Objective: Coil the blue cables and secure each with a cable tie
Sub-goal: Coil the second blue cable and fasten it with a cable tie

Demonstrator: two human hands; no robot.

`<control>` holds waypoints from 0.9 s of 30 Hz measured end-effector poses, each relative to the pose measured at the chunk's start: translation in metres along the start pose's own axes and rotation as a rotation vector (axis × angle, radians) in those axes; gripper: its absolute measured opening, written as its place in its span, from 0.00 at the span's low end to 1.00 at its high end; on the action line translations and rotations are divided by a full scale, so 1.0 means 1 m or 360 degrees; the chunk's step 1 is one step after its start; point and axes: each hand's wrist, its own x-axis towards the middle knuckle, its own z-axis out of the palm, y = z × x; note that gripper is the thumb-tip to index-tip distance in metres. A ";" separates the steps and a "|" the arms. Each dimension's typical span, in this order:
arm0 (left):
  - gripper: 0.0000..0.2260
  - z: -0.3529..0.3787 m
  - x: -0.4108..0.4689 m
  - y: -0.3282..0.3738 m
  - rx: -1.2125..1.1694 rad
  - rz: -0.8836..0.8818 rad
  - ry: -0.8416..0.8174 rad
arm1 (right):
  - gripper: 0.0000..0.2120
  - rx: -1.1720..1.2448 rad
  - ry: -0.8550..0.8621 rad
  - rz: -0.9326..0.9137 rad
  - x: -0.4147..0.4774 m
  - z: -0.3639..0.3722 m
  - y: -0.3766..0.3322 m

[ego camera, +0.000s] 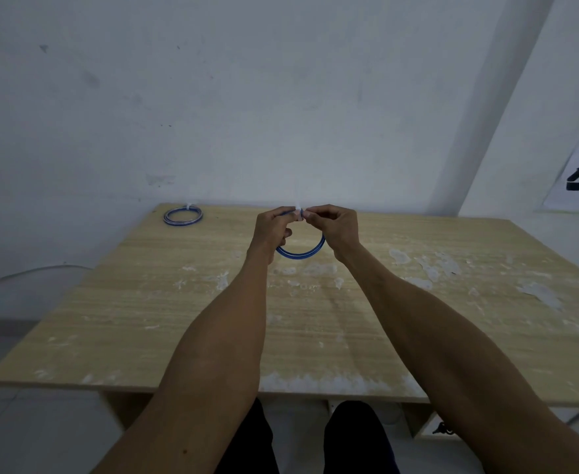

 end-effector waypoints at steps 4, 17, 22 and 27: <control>0.09 0.007 0.000 -0.002 0.0056 0.0168 0.0117 | 0.11 -0.0036 0.0075 -0.0040 -0.001 0.001 0.001; 0.12 0.007 -0.005 0.001 -0.0131 0.0154 0.0209 | 0.10 0.0029 0.0110 0.0043 0.005 0.004 -0.006; 0.10 0.004 -0.006 0.002 -0.0110 0.0137 0.0220 | 0.10 0.0046 0.0081 0.0040 0.004 0.005 -0.008; 0.07 0.004 -0.004 0.001 -0.0044 0.0198 0.0223 | 0.15 0.0031 0.0052 0.0085 0.006 0.010 -0.009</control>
